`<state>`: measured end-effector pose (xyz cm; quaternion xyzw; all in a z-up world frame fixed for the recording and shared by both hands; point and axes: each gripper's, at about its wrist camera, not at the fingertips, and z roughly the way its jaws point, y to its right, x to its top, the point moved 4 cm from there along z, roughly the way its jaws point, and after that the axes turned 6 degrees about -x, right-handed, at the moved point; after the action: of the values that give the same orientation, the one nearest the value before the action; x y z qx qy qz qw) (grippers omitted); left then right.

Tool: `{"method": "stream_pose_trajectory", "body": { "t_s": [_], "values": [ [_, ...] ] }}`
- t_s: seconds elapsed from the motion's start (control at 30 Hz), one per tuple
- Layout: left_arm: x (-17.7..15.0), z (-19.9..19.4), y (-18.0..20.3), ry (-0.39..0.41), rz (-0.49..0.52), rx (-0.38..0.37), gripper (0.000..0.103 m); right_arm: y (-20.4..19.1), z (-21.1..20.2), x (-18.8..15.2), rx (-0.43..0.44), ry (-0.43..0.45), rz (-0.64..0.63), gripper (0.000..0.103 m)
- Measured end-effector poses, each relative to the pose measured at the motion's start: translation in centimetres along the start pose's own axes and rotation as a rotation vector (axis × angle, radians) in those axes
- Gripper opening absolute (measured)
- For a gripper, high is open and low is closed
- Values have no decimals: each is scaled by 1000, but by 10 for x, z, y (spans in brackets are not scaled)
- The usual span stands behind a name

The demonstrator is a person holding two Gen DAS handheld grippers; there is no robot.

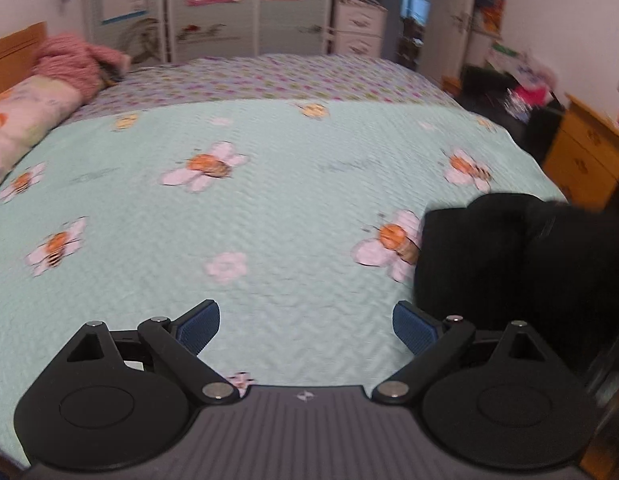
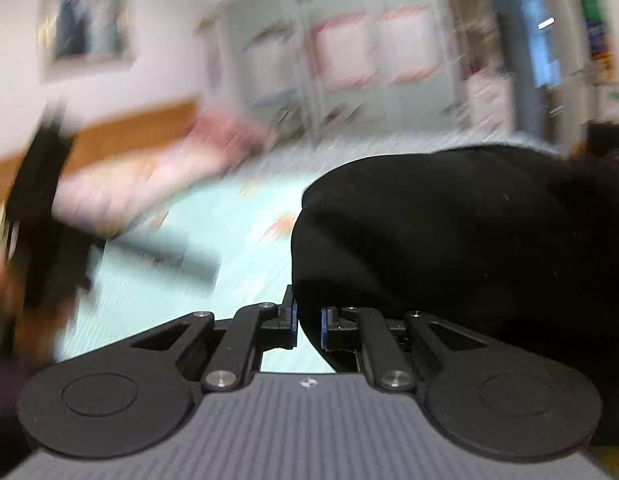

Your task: Fold clothes

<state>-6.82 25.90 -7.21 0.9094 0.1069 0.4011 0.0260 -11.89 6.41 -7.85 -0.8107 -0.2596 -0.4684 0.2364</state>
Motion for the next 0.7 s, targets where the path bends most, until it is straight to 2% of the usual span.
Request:
{"method": "stream_pose_trajectory", "body": {
  "t_s": [0.07,0.17,0.23,0.3,0.43,0.6,0.7],
  "values": [
    [-3,-4,-5,-10,-13,-12,96,-27,10,-27,4,-78,-63,12],
    [-7,-9,9,-20,50,-39,96,-41,4,-52,-48,-109,-66,17],
    [-11,-13,25,-18,122,-61,96,-32,-15,-59,-56,-105,-14,18],
    [-14,-16,45,-13,186,-115,96,-33,-37,-64,-56,-82,16,19],
    [-19,-28,90,32,315,-230,96,-19,-90,-71,-61,-63,87,31],
    [-30,-40,145,113,553,-279,97,19,-144,-79,-119,-33,241,41],
    [-34,-33,164,117,630,-299,97,37,-147,-88,-167,-34,302,42]
  ]
}}
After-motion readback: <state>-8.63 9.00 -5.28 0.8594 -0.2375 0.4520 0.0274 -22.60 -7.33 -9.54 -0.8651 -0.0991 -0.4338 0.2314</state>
